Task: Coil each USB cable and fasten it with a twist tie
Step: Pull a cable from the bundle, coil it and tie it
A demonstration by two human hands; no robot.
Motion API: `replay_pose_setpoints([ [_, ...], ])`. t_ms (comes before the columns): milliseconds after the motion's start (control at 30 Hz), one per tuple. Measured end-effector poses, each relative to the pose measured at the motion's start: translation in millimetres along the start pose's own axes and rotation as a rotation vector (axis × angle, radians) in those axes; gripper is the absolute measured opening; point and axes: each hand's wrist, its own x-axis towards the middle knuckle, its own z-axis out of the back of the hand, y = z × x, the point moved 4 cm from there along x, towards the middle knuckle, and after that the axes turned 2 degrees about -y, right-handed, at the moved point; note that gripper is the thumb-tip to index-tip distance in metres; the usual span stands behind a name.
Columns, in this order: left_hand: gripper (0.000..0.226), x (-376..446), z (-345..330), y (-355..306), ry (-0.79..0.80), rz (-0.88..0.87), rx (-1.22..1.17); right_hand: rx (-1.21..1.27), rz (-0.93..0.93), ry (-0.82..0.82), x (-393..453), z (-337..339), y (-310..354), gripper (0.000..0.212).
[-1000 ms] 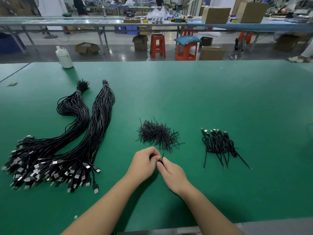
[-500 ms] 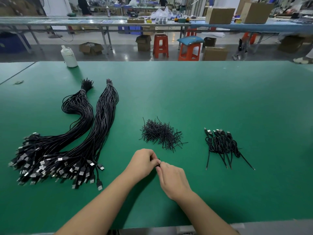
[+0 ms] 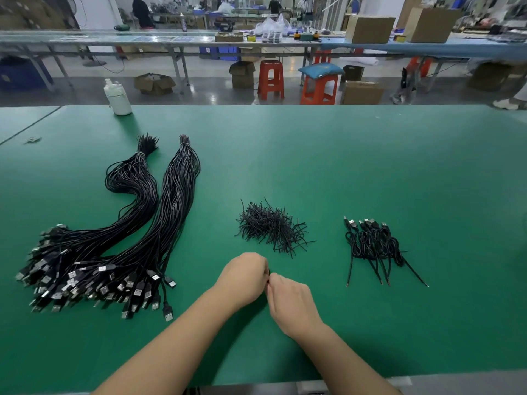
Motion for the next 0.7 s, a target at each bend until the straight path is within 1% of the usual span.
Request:
replay_pose_setpoints([
  [167,0.01,-2,-9,-8,-0.052,-0.126,0.221,-0.035,-0.039,0.01,2,-1,-2,0.023],
  [233,0.014,-2,-11,-8,-0.085,-0.162,0.269,-0.009,-0.048,0.024,3,1,-2,0.02],
  [300,0.017,-1,-12,-8,-0.101,-0.188,0.295,0.09,-0.081,0.056,4,5,-3,0.016],
  [333,0.018,-1,-12,-7,-0.111,-0.208,0.31,0.17,-0.118,0.09,4,6,-6,0.015],
  [367,0.019,0,-11,-7,-0.127,-0.23,0.322,0.304,-0.175,0.127,4,9,-10,0.016],
  [433,0.021,0,-7,-5,-0.184,-0.283,0.334,0.71,-0.345,0.207,6,15,-18,0.016],
  [467,0.021,0,-5,-5,-0.227,-0.322,0.335,0.868,-0.426,0.243,8,18,-21,0.023],
  [500,0.02,-1,-3,-6,-0.272,-0.373,0.336,0.956,-0.476,0.274,9,19,-23,0.031],
  [567,0.02,-4,-2,-10,-0.342,-0.483,0.336,1.018,-0.508,0.299,11,20,-24,0.042],
  [600,0.02,-5,-3,-12,-0.367,-0.518,0.328,1.061,-0.506,0.295,11,20,-24,0.042],
  [700,0.015,-7,-6,-11,-0.407,-0.55,0.275,1.271,-0.466,0.264,11,22,-29,0.029],
])
